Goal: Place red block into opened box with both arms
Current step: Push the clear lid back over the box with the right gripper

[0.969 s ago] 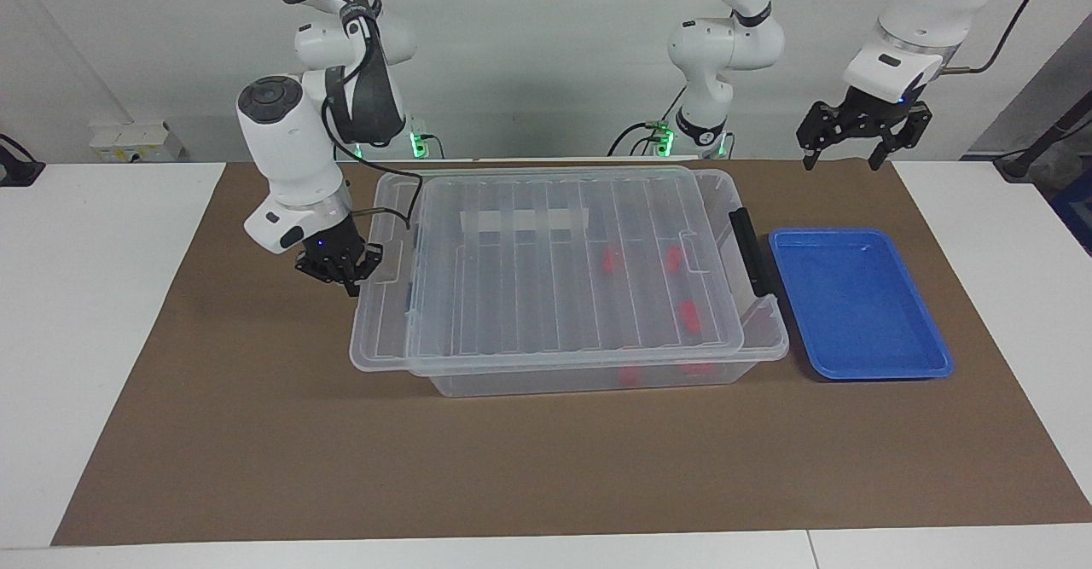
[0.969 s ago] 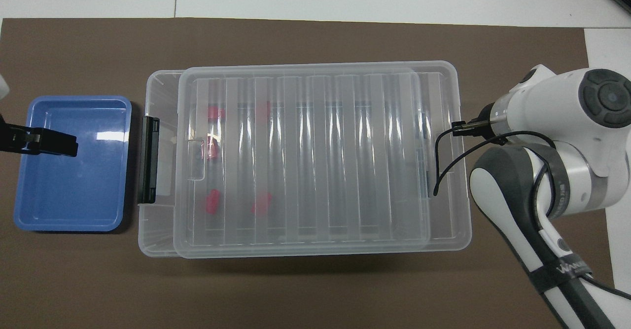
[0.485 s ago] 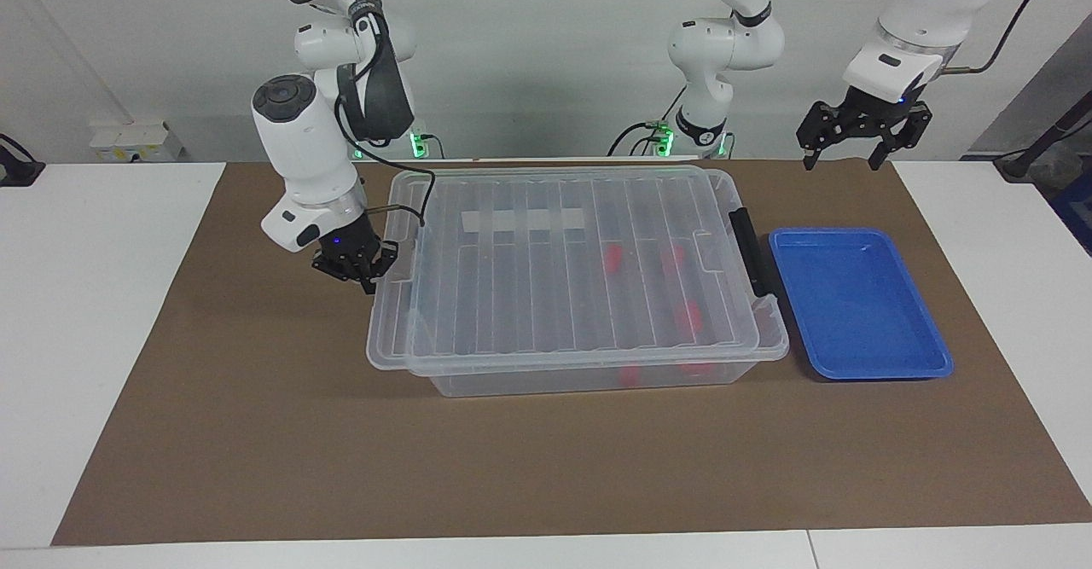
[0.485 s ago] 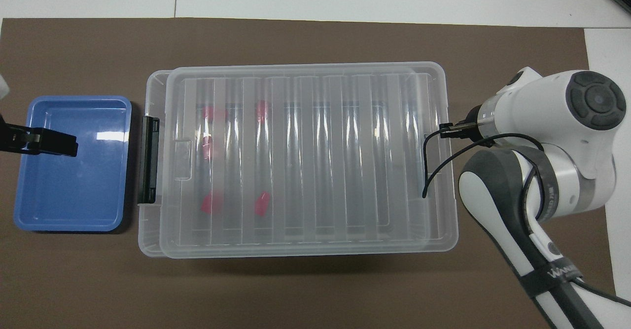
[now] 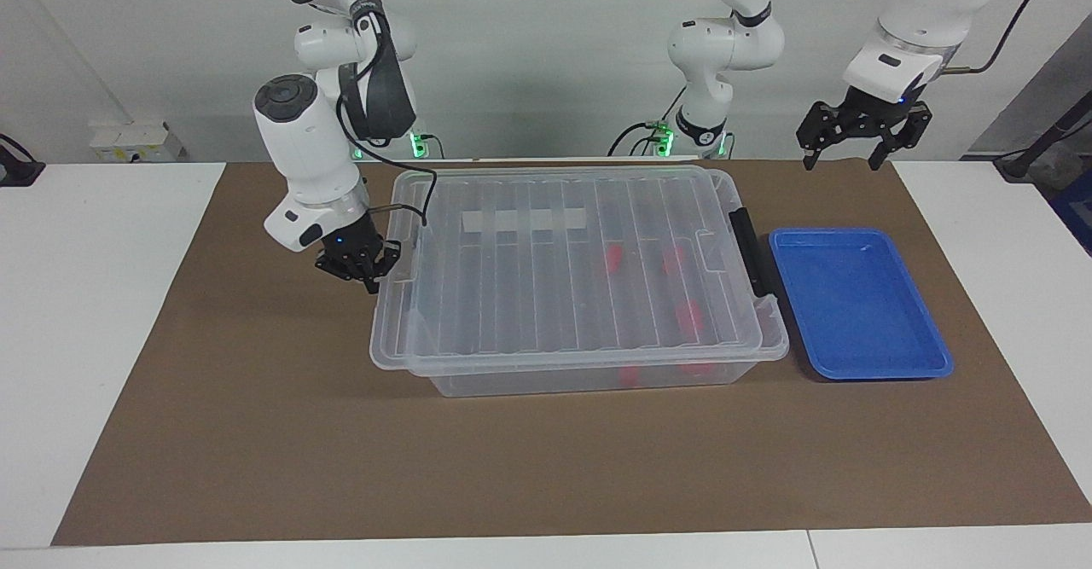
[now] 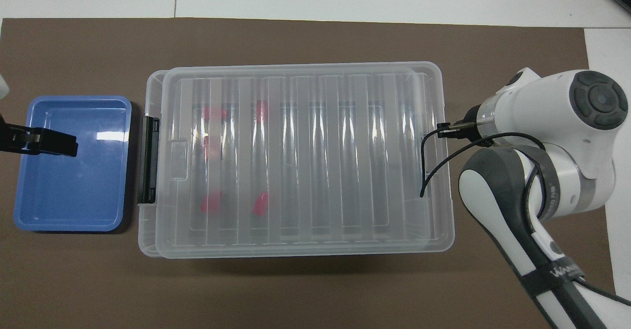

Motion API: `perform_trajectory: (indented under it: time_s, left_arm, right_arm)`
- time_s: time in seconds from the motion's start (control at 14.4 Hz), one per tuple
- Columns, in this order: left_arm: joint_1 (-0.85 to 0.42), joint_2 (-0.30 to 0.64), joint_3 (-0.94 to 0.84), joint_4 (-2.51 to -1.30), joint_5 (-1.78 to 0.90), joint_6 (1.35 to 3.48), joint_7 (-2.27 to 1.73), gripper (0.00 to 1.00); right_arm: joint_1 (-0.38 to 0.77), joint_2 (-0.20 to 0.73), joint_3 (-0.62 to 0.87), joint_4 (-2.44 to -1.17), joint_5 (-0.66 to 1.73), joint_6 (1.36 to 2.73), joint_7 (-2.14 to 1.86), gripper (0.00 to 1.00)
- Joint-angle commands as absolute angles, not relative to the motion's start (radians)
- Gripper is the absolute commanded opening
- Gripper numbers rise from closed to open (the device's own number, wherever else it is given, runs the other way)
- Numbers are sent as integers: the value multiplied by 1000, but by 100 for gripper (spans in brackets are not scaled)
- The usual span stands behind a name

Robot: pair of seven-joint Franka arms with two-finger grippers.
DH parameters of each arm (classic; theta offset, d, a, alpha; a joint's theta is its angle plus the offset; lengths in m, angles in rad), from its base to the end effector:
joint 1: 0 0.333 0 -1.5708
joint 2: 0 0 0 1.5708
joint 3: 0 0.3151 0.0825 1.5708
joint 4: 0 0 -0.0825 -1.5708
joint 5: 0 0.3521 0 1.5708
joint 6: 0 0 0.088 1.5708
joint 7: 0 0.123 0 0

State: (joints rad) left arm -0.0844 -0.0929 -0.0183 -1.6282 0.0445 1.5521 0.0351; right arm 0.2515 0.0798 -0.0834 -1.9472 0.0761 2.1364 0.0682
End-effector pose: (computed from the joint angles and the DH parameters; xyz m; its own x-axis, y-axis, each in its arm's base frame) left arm 0.4898 -0.0454 0.6280 0.9905 -0.1364 0.0152 -0.1356 -0.9897 -0.0467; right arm 0.5520 0.0990 0.4471 0.9928 0.0593 0.1039 0.0667 -0.9954 -0.0689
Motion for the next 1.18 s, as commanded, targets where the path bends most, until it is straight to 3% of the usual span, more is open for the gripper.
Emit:
perform_trajectory:
  time_s: [0.0,0.69,1.11]
  left_arm:
    - [-77,-121,-20,-1661,31,1563,44,100]
    - [-77,-121,-18,-1661,31,1563,44,100]
    - [-77,-121,-18,-1661,31,1563,44,100]
  right_arm:
    - [256,80,-60,-1957,107,2145,78,0]
    - [242,80,-63,-1947,85,2138,51,0]
    - [178,25,-74,-1872,-15,1962,14,0]
